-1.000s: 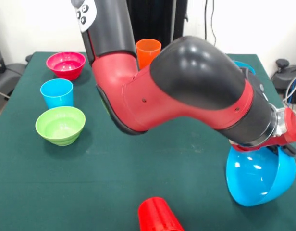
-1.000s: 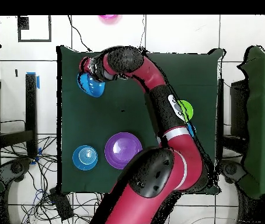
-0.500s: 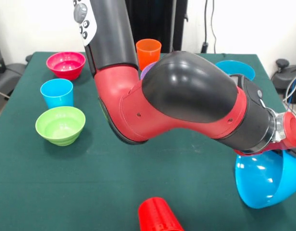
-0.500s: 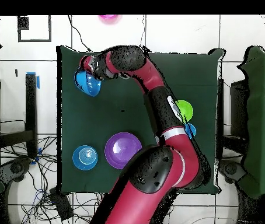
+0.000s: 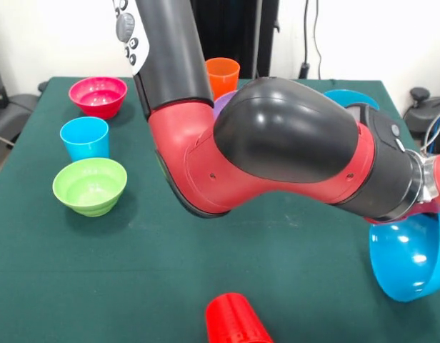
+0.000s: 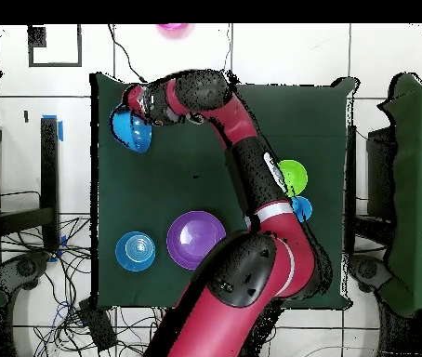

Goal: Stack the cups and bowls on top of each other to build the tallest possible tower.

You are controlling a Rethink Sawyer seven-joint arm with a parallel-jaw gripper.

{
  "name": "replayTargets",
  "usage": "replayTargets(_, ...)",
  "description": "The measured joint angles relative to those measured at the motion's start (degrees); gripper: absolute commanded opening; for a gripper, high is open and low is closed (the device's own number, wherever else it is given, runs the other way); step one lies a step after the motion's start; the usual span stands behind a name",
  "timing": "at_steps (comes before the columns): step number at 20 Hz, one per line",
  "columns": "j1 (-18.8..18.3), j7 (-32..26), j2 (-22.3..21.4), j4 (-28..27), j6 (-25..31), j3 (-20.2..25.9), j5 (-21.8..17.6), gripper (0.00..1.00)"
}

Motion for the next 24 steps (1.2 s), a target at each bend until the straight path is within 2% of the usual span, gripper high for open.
replayTargets(10,0.0,0.0,0.6,-1.8,4.0,0.2,0.2,0.00)
replayTargets(24,-0.2,0.0,3.8,-10.3,15.8,0.3,0.0,0.00)
